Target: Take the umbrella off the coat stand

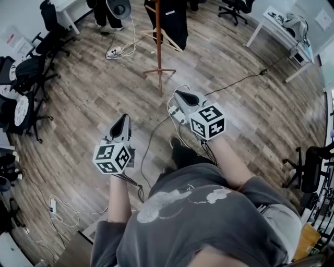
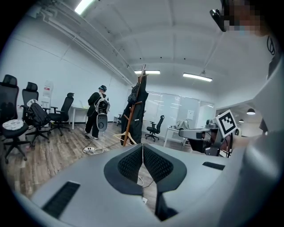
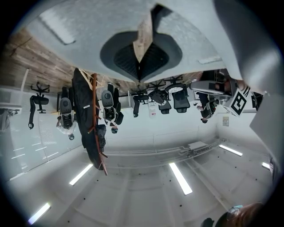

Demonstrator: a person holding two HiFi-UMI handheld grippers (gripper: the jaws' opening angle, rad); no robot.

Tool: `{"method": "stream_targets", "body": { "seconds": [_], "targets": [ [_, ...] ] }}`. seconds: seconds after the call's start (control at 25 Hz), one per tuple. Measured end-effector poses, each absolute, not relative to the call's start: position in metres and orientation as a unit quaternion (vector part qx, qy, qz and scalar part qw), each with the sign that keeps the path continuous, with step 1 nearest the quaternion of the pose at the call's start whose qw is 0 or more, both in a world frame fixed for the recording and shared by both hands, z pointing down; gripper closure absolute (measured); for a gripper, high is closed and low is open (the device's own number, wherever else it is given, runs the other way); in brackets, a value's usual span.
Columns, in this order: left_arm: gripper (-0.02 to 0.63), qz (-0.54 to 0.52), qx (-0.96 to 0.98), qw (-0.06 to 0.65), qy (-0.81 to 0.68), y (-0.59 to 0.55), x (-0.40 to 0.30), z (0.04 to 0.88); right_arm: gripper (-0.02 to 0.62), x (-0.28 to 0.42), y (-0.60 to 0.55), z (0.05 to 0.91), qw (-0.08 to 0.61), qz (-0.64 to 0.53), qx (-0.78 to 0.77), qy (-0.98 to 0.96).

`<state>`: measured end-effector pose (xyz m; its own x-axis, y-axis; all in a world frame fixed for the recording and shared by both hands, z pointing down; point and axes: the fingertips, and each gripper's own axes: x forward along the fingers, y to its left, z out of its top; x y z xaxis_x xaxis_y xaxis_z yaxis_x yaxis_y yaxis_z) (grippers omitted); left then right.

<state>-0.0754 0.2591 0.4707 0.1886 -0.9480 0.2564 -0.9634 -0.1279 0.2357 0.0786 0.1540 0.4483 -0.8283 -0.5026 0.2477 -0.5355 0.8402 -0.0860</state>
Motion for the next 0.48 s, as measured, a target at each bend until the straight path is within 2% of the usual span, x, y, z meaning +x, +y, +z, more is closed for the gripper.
{"method": "stream_targets", "body": {
  "seconds": [0.48],
  "targets": [
    [0.595, 0.027, 0.749, 0.167, -0.640, 0.164, -0.106, 0.473, 0.597, 0.043, 0.042, 0.467, 0.097, 0.105, 0.272, -0.951]
  ]
}}
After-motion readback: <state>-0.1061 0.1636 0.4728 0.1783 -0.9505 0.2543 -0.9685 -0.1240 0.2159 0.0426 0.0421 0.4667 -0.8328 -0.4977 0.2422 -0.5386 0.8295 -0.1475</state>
